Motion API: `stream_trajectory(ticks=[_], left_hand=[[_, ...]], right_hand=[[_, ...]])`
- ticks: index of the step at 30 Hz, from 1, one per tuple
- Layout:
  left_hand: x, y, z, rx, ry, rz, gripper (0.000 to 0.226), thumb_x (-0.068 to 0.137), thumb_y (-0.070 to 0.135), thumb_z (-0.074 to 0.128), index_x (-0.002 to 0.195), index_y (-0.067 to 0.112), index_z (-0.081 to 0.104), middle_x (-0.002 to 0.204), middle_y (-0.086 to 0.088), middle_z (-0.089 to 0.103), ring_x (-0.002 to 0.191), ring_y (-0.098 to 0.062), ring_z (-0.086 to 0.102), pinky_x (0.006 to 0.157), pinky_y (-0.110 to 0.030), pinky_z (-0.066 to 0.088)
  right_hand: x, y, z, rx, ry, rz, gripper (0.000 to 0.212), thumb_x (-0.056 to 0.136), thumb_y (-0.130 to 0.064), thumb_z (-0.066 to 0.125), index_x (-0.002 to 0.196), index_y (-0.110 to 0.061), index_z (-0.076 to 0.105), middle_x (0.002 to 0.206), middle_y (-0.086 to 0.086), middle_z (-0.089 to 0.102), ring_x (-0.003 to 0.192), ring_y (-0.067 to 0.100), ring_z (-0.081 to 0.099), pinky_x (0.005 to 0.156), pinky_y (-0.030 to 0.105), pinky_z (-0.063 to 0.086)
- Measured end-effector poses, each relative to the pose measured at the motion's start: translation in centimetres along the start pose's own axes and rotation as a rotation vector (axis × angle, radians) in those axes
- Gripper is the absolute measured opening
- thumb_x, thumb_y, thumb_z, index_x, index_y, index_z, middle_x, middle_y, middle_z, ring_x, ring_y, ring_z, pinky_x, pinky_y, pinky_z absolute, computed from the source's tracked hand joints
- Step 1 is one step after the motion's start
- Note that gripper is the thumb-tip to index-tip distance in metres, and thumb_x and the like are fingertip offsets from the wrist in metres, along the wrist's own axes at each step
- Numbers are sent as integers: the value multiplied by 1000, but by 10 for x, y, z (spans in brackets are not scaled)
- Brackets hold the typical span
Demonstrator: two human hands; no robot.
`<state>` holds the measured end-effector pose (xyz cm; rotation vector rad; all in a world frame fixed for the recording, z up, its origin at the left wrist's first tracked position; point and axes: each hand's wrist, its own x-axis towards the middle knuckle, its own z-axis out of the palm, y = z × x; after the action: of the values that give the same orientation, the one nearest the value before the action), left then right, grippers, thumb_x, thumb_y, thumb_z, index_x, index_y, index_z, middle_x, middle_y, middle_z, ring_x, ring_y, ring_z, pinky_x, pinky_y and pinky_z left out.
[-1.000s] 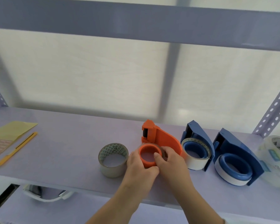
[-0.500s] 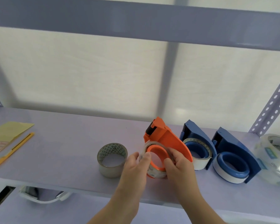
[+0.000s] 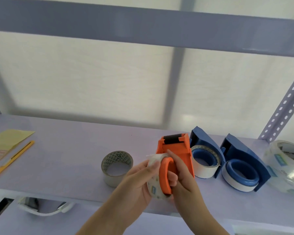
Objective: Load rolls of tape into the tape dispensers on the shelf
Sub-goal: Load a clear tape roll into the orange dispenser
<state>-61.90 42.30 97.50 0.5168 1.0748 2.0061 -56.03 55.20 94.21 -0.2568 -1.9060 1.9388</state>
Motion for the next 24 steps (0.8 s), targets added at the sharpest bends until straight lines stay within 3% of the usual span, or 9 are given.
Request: stream_trajectory(ticks=[3,5,8,9,11,12,15,21,24], left_hand=[[-1,1,0,-8,16,29,39,85,26,55,105,-7,60,81,-16,68,73,-24,63,65,-37,52],[-2,4,-2,18,36,73,33,85,27,55,97,-4,60,76,-13,66,68,-22,61,66,-36,50],[-5,8,-6,84,88,114,31,83,28,60,91,-2,60,71,-12,65,64,-21,61,58,-31,52],[-6,9,-6,94,93,125,31,83,29,61,90,-1,59,71,-12,65,63,-21,61,55,-30,51],[-8,12,-7,99,86,148,29,85,26,57,92,-1,57,70,-11,63,63,-20,59,55,-29,51],[-8,12,-7,100,83,159,28,85,25,54,94,-2,57,70,-11,63,63,-20,59,55,-28,50],[-8,11,-4,139,78,178,33,83,22,54,104,-4,56,71,-13,63,65,-20,59,58,-26,51],[-3,-2,-4,303,156,164,32,75,22,66,102,4,63,81,-10,72,74,-13,66,61,-21,53],[-2,-7,-7,430,212,187,42,64,38,73,98,16,67,96,-9,65,82,-13,63,68,-25,54]], right_hand=[[-4,0,0,-36,-46,-1,50,87,-7,53,128,-34,52,120,-18,64,117,9,58,101,41,48],[-11,-5,-3,-176,-11,-103,50,87,-6,53,126,-37,55,121,-19,62,116,7,58,96,36,51],[-17,-17,-11,-408,198,-378,44,83,-5,55,109,-40,62,118,-18,63,116,7,58,94,27,48],[-17,-16,-15,-435,276,-381,45,84,-3,57,104,-42,62,119,-18,62,118,7,56,97,29,47],[-15,-14,-19,-427,359,-243,45,83,-3,64,101,-44,60,124,-19,55,122,7,50,104,39,43],[-13,-13,-18,-352,324,-130,41,83,-7,66,103,-42,58,124,-19,56,120,8,52,103,43,44],[-13,-14,-10,59,111,205,29,86,-11,64,110,-27,58,112,-5,69,94,22,70,83,49,58],[-12,-13,-4,158,55,324,43,63,-33,73,102,-17,63,114,6,67,98,34,68,80,54,57],[-12,-13,-8,145,78,344,45,60,-32,74,100,-15,63,110,6,68,96,34,68,80,55,57]])
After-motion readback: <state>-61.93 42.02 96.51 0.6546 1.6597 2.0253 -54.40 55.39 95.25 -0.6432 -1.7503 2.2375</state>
